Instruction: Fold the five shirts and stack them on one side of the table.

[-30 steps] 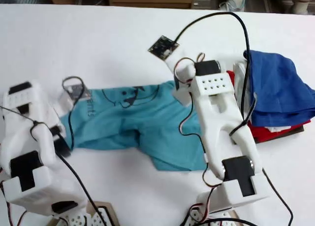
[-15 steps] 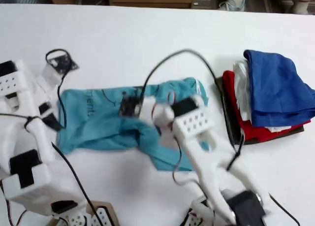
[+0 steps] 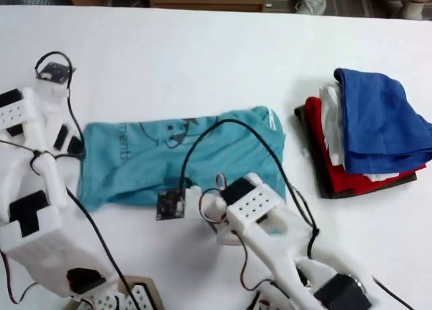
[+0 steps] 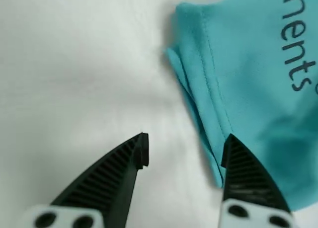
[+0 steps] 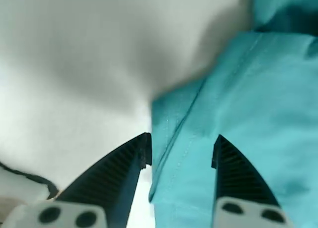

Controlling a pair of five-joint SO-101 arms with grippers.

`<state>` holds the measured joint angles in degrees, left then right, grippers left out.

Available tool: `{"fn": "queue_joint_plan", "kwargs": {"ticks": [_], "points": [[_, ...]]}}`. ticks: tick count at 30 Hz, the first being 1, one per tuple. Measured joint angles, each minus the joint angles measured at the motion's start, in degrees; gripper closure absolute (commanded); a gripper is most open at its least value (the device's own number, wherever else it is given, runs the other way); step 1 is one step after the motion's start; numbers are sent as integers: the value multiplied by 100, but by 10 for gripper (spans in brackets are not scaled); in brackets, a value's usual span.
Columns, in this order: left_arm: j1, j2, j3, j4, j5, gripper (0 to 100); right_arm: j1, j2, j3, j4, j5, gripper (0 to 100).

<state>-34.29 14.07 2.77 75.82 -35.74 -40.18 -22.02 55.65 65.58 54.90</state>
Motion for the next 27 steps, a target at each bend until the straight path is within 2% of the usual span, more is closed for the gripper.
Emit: {"fn": "queue_joint_plan", "kwargs": {"ticks": [4, 7, 13, 23, 27], "points": [[-141, 0, 0, 0, -70, 740, 536, 369, 0, -141, 431, 797], [-114, 0, 0, 0, -158, 740, 642, 554, -9, -167, 527, 807], [-123, 9, 0, 0, -202, 740, 730, 668, -62, -299, 536, 979], [-114, 9, 0, 0, -202, 740, 1011, 686, -44, -246, 554, 968], [-114, 44, 0, 0, -202, 740, 1037, 695, -510, 343, 554, 968]]}}
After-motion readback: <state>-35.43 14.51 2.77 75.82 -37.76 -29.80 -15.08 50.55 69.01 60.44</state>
